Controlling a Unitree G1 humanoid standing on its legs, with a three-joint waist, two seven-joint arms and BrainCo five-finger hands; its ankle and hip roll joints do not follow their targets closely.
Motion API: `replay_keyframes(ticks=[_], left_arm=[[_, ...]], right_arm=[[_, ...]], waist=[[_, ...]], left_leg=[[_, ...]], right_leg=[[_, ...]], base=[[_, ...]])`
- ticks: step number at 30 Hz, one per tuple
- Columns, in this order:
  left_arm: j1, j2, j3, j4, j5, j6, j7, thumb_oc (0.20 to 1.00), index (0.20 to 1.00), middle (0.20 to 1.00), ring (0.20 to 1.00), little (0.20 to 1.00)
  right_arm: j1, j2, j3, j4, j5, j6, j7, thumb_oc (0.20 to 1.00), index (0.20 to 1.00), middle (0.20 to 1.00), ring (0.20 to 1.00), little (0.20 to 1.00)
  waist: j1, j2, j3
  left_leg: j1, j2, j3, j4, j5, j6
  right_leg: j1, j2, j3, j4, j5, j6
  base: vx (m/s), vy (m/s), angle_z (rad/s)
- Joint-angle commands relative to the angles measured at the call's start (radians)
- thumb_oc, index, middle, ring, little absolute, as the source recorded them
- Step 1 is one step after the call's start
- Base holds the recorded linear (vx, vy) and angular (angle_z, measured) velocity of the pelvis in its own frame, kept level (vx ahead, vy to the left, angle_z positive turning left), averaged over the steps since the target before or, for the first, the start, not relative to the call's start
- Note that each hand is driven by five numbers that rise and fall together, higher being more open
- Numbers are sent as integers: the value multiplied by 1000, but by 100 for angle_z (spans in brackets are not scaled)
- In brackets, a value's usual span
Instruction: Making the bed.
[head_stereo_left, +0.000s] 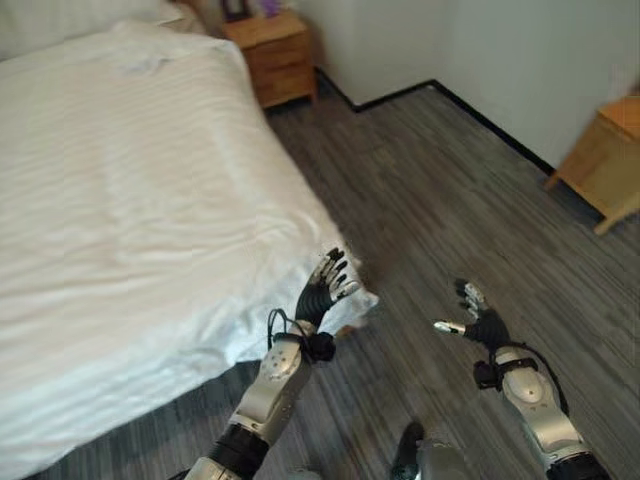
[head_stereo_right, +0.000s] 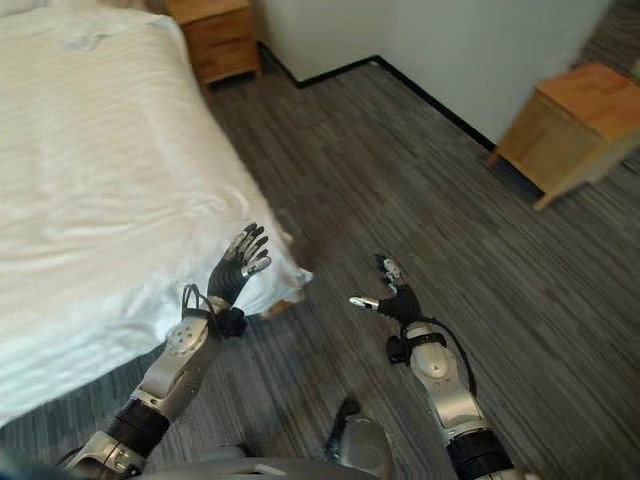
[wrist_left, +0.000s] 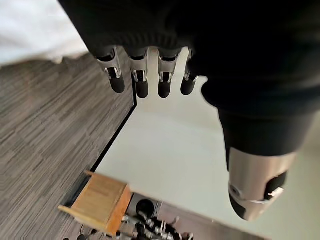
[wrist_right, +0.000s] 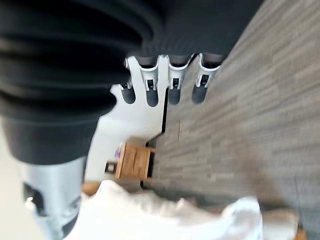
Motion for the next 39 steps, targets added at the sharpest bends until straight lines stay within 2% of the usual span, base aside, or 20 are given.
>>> replay_keyframes(ticks=[1,2,3,4,5,9,13,14,16,19,20,22,25,27,28,31,35,36,37,39], left_arm=[[-54,-61,-7,-64,-20,-81,11,1000,1000,1000,1000,1000],[-56,-64,-7,-63,-19,-82,12,1000,1000,1000,1000,1000],[-61,-69,-9,-65,-18,-87,21,1000,1000,1000,1000,1000],[-64,-78,-10,-69,-21,-102,32,1000,1000,1000,1000,1000],[-64,-78,-10,-68,-21,-103,32,1000,1000,1000,1000,1000],[-74,-95,-27,-64,-20,-118,41,1000,1000,1000,1000,1000],[-65,-103,-31,-56,-9,-121,51,1000,1000,1000,1000,1000],[-52,-114,-30,-47,-14,-119,48,1000,1000,1000,1000,1000],[-50,-128,-34,-37,-15,-119,57,1000,1000,1000,1000,1000],[-57,-142,-39,-34,-15,-116,64,1000,1000,1000,1000,1000],[-61,-144,-38,-31,-13,-110,72,1000,1000,1000,1000,1000],[-62,-135,-37,-35,-6,-109,92,1000,1000,1000,1000,1000],[-60,-118,-39,-44,2,-107,100,1000,1000,1000,1000,1000],[-61,-87,-49,-71,-7,-105,105,1000,1000,1000,1000,1000],[-73,-78,-49,-74,1,-102,110,1000,1000,1000,1000,1000],[-119,-71,-62,-67,22,-108,129,1000,1000,1000,1000,1000],[-164,-73,-78,-50,26,-106,124,1000,1000,1000,1000,1000],[-171,-72,-84,-41,38,-103,116,1000,1000,1000,1000,1000],[-156,-83,-101,-22,34,-102,83,1000,1000,1000,1000,1000],[-151,-92,-107,-9,34,-106,75,1000,1000,1000,1000,1000]], right_arm=[[-4,-37,3,-109,-26,-52,3,1000,1000,1000,1000,1000],[-3,-40,2,-112,-26,-51,3,1000,1000,1000,1000,1000],[0,-56,7,-122,-29,-56,3,1000,1000,1000,1000,1000],[14,-71,11,-136,-26,-58,7,1000,1000,1000,1000,1000],[15,-71,10,-137,-26,-57,7,1000,1000,1000,1000,1000],[27,-85,23,-145,-26,-60,18,1000,1000,1000,1000,1000],[19,-83,34,-129,-28,-59,13,1000,1000,1000,1000,1000],[4,-75,49,-113,-40,-57,11,1000,1000,1000,1000,1000],[-12,-73,61,-95,-55,-52,2,1000,1000,1000,1000,1000],[-17,-68,54,-93,-54,-49,-7,1000,1000,1000,1000,1000],[-16,-65,54,-98,-56,-45,-3,1000,1000,1000,1000,1000],[-15,-52,61,-102,-70,-40,0,1000,1000,1000,1000,1000],[-26,-35,68,-83,-76,-44,-12,1000,1000,1000,1000,1000],[-25,-21,70,-86,-99,-43,-23,1000,1000,1000,1000,1000],[-29,-22,68,-99,-109,-43,-27,1000,1000,1000,1000,1000],[-37,-20,54,-121,-127,-42,-39,1000,1000,1000,1000,1000],[-42,-30,32,-123,-139,-39,-60,1000,1000,1000,1000,1000],[-32,-38,21,-130,-140,-43,-66,1000,1000,1000,1000,1000],[18,-47,-4,-141,-151,-38,-55,1000,1000,1000,1000,1000],[44,-56,-16,-146,-157,-38,-54,1000,1000,1000,1000,1000]], waist=[[-23,7,26],[-21,16,31],[-22,20,48],[-6,0,69],[-9,1,67],[18,-38,82],[35,-41,80],[53,-22,73],[76,2,73],[81,1,72],[71,4,58],[57,-5,39],[82,-46,18],[103,-81,16],[104,-79,24],[82,-56,41],[36,-32,58],[21,-21,59],[-14,-24,51],[-35,-24,48]], left_leg=[[-22,108,-23,209,116,-117],[-28,130,-31,231,118,-133],[-57,157,-107,311,185,-155],[-132,132,-235,410,201,-111],[-139,134,-240,417,198,-111],[-257,-16,-384,424,90,-75],[-292,-106,-346,291,38,-42],[-294,-147,-304,115,74,-37],[-326,-152,-255,-51,160,-54],[-343,-121,-173,-106,174,-56],[-320,-93,-93,-126,168,-39],[-287,-93,-59,-129,196,-16],[-263,-128,-62,-120,167,6],[-207,-164,-57,-121,118,48],[-192,-150,-45,-119,125,60],[-132,-154,-113,-132,84,70],[-91,-184,-230,-133,29,67],[-74,-194,-288,-133,8,61],[-40,-231,-398,-133,-23,55],[-20,-246,-458,-133,-41,53]], right_leg=[[271,-68,-39,-317,56,156],[275,-52,-37,-317,50,147],[280,-22,11,-325,27,125],[269,-22,66,-325,30,99],[267,-21,63,-325,29,99],[261,-36,198,-325,36,101],[278,-26,243,-325,27,116],[302,6,270,-325,11,126],[350,41,276,-325,-25,134],[393,42,265,-325,-54,140],[422,55,247,-325,-71,152],[464,58,244,-325,-80,164],[483,19,227,-266,-74,200],[417,-17,188,-53,8,282],[371,-9,180,33,75,286],[233,-28,162,252,187,286],[142,-100,117,206,127,276],[120,-94,131,136,76,240],[105,-44,245,-36,39,216],[85,-18,314,-107,49,216]], base=[[65,-229,-110],[77,-274,-116],[41,-312,-128],[40,-267,-126],[61,-201,-133],[148,-125,-112],[237,-35,-90],[560,47,-66],[576,48,-60],[338,46,-42],[280,42,-15],[543,100,-16],[473,107,-46],[328,66,-36],[239,8,24],[256,37,66],[320,76,127],[488,-58,135],[485,-62,201],[293,-48,177]])
